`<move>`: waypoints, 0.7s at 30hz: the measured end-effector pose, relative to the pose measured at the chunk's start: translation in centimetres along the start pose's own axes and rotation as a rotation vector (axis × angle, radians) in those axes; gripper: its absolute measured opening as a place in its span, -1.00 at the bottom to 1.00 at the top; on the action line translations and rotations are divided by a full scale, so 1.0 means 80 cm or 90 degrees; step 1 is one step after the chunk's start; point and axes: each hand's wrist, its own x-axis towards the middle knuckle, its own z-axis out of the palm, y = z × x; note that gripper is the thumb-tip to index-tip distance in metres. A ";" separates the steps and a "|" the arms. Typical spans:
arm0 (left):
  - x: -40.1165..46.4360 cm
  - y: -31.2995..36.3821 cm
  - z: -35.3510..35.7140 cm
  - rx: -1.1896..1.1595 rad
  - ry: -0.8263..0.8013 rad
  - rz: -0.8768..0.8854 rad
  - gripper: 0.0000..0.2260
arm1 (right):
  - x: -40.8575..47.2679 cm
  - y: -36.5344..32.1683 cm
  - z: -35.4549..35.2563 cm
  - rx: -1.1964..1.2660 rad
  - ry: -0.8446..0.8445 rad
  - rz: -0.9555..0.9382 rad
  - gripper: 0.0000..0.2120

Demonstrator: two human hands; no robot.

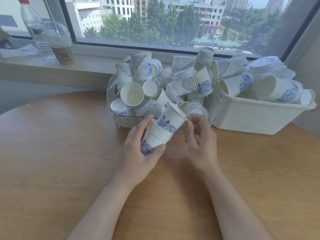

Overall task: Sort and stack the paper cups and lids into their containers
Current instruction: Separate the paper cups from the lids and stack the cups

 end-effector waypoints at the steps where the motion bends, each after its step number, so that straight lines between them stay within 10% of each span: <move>1: 0.000 0.000 0.000 0.000 -0.001 0.002 -0.26 | -0.002 -0.001 0.002 0.002 -0.011 -0.004 -0.92; 21: 0.013 -0.016 -0.047 -0.029 0.191 -0.054 -0.34 | 0.066 -0.046 0.054 -0.179 -0.088 -0.139 -0.59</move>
